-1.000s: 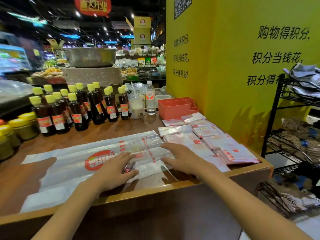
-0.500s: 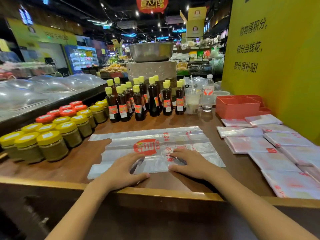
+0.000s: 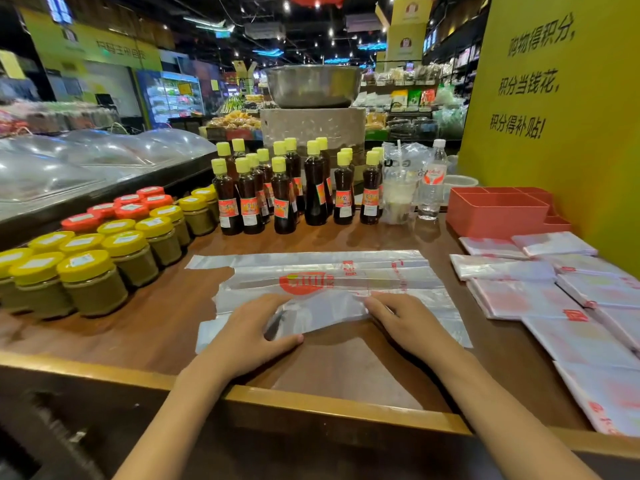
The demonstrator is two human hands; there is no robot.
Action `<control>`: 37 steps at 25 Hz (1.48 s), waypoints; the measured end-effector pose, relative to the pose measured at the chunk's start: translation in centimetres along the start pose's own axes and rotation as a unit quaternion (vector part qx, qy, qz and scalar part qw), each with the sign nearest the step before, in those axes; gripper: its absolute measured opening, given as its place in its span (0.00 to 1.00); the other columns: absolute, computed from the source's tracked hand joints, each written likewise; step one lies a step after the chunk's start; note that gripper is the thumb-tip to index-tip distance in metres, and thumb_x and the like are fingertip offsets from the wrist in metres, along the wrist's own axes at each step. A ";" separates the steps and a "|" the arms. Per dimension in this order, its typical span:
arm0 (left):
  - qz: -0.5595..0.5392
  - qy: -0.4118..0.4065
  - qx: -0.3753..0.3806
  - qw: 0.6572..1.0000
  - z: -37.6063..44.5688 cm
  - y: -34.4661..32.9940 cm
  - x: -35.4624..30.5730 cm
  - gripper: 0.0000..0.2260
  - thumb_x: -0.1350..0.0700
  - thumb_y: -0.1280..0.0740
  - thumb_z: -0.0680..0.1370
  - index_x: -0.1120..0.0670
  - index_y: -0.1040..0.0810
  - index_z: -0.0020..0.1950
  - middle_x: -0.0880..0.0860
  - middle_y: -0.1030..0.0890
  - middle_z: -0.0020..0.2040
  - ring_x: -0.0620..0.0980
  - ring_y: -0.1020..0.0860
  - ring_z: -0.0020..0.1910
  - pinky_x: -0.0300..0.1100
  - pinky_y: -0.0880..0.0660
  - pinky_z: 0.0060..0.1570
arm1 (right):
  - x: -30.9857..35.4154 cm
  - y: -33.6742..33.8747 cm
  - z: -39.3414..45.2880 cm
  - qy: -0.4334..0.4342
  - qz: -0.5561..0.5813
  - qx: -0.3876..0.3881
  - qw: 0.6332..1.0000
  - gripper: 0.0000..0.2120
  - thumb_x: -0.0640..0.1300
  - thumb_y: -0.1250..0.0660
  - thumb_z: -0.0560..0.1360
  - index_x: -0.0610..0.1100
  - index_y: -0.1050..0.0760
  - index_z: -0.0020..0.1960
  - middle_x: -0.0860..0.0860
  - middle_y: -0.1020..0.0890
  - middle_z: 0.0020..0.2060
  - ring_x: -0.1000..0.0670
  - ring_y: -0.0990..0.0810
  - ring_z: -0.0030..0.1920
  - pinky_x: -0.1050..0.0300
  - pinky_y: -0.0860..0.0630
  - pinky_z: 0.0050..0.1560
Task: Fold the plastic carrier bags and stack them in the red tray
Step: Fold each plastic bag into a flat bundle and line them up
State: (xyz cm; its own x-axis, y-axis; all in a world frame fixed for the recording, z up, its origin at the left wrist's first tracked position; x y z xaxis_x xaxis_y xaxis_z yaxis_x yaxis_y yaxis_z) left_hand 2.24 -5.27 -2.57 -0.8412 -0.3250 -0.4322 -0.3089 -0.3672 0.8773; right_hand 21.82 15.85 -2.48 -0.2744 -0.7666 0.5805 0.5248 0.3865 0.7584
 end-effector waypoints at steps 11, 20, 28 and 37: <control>0.071 0.078 -0.161 0.981 -0.8 1.5 1.7 0.20 0.61 0.34 0.79 0.49 0.25 0.70 0.51 0.22 0.67 0.53 0.25 0.66 0.50 0.30 0.66 | -0.9 1.1 -0.3 -0.062 0.043 -0.070 0.995 0.26 0.57 0.44 0.83 0.41 0.27 0.34 0.50 0.23 0.28 0.50 0.23 0.35 0.48 0.26 0.42; 0.272 0.145 -0.132 0.942 -3.5 5.0 6.7 0.26 0.46 0.28 0.75 0.49 0.27 0.72 0.54 0.27 0.71 0.56 0.31 0.72 0.56 0.37 0.71 | 0.1 0.9 -0.6 -0.053 -0.005 -0.051 0.997 0.24 0.59 0.44 0.83 0.54 0.25 0.31 0.56 0.21 0.32 0.55 0.21 0.39 0.50 0.23 0.47; 0.222 -0.089 -0.041 0.970 0.4 -0.1 -1.4 0.28 0.56 0.33 0.80 0.44 0.38 0.79 0.49 0.41 0.80 0.50 0.44 0.80 0.53 0.46 0.78 | 1.4 0.9 -1.2 -0.042 -0.035 -0.002 0.999 0.21 0.62 0.42 0.81 0.51 0.18 0.45 0.55 0.16 0.43 0.56 0.20 0.45 0.47 0.21 0.54; 0.066 0.008 0.043 0.997 0.6 1.1 -2.2 0.15 0.53 0.40 0.84 0.41 0.27 0.70 0.44 0.26 0.71 0.45 0.28 0.69 0.42 0.32 0.69 | 2.4 1.3 -2.4 0.041 -0.103 0.125 0.986 0.29 0.66 0.33 0.74 0.58 0.29 0.72 0.60 0.26 0.69 0.55 0.28 0.67 0.55 0.29 0.66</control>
State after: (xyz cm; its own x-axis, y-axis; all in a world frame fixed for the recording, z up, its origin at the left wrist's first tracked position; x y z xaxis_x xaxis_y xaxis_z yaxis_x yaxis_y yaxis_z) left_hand 3.51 -4.46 -0.55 -0.8697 -0.3797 -0.3154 -0.2346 -0.2442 0.9409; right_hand 23.73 13.29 -0.83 -0.2829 -0.8766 0.3893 0.2469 0.3257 0.9127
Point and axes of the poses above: each hand's wrist, its own z-axis towards the middle knuckle, its own y-axis out of the back of the hand, x = y × z, the point moved 1 cm from there along z, towards the middle knuckle
